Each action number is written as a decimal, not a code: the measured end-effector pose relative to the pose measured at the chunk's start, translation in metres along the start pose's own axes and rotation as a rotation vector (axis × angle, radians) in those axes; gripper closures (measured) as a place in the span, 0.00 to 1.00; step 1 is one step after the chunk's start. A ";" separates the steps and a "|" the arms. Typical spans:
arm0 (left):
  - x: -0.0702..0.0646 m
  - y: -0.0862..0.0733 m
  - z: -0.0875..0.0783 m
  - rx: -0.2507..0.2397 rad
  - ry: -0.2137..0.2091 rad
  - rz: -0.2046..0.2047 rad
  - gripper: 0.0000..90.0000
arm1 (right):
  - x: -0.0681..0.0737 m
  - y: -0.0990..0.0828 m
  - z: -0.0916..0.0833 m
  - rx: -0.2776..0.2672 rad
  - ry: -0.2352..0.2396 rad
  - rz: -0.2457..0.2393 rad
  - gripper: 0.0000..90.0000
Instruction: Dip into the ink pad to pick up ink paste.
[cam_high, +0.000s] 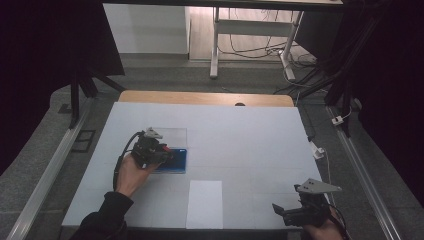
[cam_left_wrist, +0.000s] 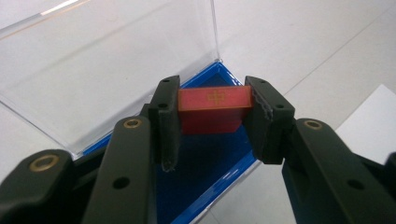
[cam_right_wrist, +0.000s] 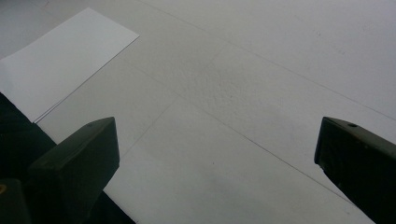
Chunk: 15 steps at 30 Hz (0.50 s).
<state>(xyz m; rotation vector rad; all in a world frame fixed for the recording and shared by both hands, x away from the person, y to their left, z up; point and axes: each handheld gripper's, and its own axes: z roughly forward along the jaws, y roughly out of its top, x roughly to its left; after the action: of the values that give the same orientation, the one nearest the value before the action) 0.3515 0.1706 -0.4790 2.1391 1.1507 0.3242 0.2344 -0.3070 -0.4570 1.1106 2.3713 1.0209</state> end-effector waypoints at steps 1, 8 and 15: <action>0.000 0.000 0.001 0.002 0.000 -0.001 0.65 | 0.000 0.000 0.000 0.000 0.001 -0.001 0.00; 0.002 0.001 0.008 0.033 0.004 -0.001 0.65 | 0.000 0.000 0.000 0.002 0.001 0.000 0.00; 0.005 0.002 0.014 0.044 -0.003 -0.007 0.65 | 0.000 0.000 0.000 0.000 0.002 -0.002 0.00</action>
<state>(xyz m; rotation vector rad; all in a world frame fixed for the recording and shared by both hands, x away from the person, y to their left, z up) 0.3631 0.1670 -0.4885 2.1722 1.1733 0.2952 0.2344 -0.3069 -0.4571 1.1072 2.3736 1.0218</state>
